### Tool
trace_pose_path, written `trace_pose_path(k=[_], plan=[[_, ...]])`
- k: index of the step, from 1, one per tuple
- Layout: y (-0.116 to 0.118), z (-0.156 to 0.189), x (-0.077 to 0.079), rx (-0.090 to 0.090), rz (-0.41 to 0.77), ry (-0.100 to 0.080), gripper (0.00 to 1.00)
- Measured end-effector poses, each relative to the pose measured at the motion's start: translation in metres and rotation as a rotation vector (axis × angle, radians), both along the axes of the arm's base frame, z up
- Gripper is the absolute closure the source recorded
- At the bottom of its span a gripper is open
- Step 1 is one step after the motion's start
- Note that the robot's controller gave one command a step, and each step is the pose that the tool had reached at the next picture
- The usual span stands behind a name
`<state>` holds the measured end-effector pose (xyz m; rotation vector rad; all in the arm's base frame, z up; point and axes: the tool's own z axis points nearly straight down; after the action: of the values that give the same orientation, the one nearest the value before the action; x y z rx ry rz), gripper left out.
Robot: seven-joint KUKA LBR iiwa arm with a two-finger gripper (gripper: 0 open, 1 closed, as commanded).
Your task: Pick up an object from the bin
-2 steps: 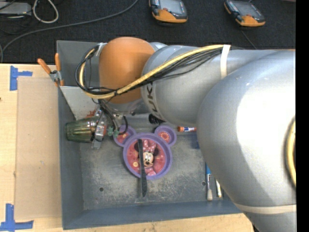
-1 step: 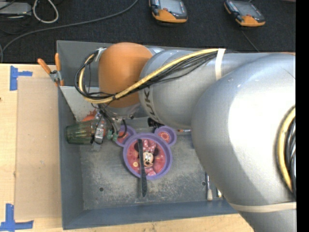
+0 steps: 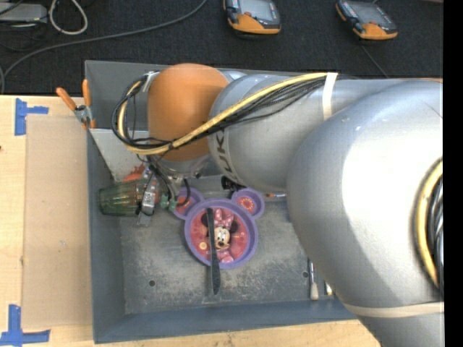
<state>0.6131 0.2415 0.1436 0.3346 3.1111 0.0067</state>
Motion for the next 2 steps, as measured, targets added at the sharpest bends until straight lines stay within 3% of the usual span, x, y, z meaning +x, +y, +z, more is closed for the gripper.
trace_pose_path(k=[1,2], plan=[[-0.0044,-0.0084,0.0049,0.007,-0.008,-0.001,1.00],[-0.0003,-0.0032,0.0044,0.000,-0.037,0.002,1.00]])
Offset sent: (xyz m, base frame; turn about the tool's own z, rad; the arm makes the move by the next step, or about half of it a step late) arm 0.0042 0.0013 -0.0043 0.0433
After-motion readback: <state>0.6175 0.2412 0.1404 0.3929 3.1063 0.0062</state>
